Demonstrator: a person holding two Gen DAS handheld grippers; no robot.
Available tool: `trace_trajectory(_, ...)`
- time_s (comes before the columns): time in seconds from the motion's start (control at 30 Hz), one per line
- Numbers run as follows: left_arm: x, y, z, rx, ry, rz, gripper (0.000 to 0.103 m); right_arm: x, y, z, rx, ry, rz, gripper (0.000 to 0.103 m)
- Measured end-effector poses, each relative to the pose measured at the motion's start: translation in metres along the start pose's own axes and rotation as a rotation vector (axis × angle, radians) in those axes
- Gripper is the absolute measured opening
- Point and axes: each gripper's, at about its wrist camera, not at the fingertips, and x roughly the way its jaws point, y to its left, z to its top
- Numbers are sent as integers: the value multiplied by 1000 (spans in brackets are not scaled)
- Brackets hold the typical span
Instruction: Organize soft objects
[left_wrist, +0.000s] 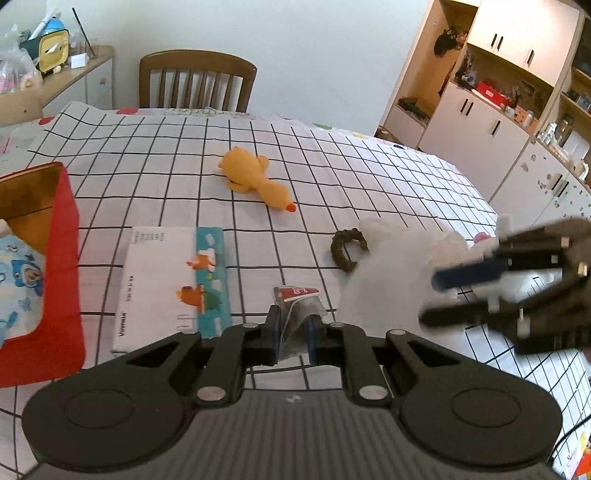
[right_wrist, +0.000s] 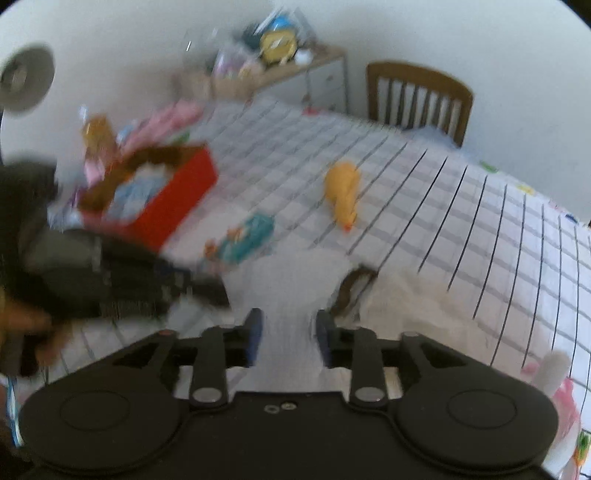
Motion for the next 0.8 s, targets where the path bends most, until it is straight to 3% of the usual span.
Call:
trace_trajectory(0.07, -3, 2, -1, -4, -1, -1, 14, 1, 3, -10, -9, 14, -12, 46)
trace_trajectory(0.2, -8, 7, -4, -10, -1, 3, 14, -11, 13, -20, -15, -6, -9, 63)
trace_trajectory(0.3, -9, 10, -5, -15, 0, 3, 14, -12, 27, -29, -52, 10, 16, 65)
trace_trajectory(0.5, -12, 14, -9, -16, 5, 2, 14, 18, 44, -35, -80, 56, -19, 64)
trace_trajectory(0.67, -16, 15, -13, -12, 8, -1, 14, 40, 41, -41, -69, 83, -103, 52)
trace_trajectory(0.73, -17, 17, -15, -12, 8, 0, 14, 42, 39, -42, -50, 82, -112, 42)
trace_trajectory(0.8, -18, 19, -15, -11, 11, 4, 14, 44, 38, -43, -47, 82, -136, 23)
